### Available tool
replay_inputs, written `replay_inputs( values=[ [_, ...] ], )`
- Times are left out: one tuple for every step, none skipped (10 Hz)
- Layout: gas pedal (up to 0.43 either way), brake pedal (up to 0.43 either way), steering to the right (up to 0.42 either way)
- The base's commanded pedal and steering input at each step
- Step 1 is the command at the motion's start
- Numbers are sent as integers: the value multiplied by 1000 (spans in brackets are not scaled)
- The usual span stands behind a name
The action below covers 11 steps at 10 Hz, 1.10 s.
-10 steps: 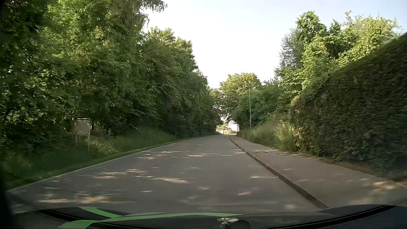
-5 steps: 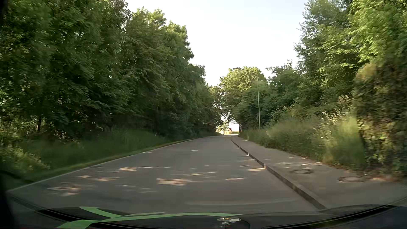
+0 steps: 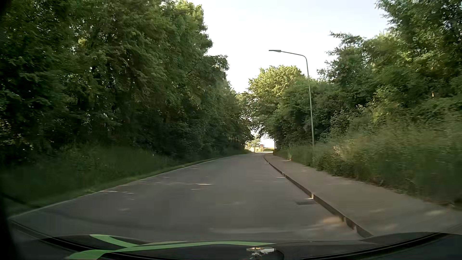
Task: Follow the waypoints while adhering to traffic rules and regulations
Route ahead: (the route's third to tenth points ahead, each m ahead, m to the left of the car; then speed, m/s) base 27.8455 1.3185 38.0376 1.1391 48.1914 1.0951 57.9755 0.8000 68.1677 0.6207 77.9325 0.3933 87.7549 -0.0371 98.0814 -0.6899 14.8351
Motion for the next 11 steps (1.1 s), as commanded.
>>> replay_inputs(
  values=[
    [177,0,-2],
    [177,0,-2],
    [177,0,-2],
    [169,0,-2],
    [157,0,-2],
    [157,0,-2],
    [157,0,-1],
    [157,0,-1],
    [157,0,-1],
    [157,0,-1],
    [157,0,-1]
  ],
)
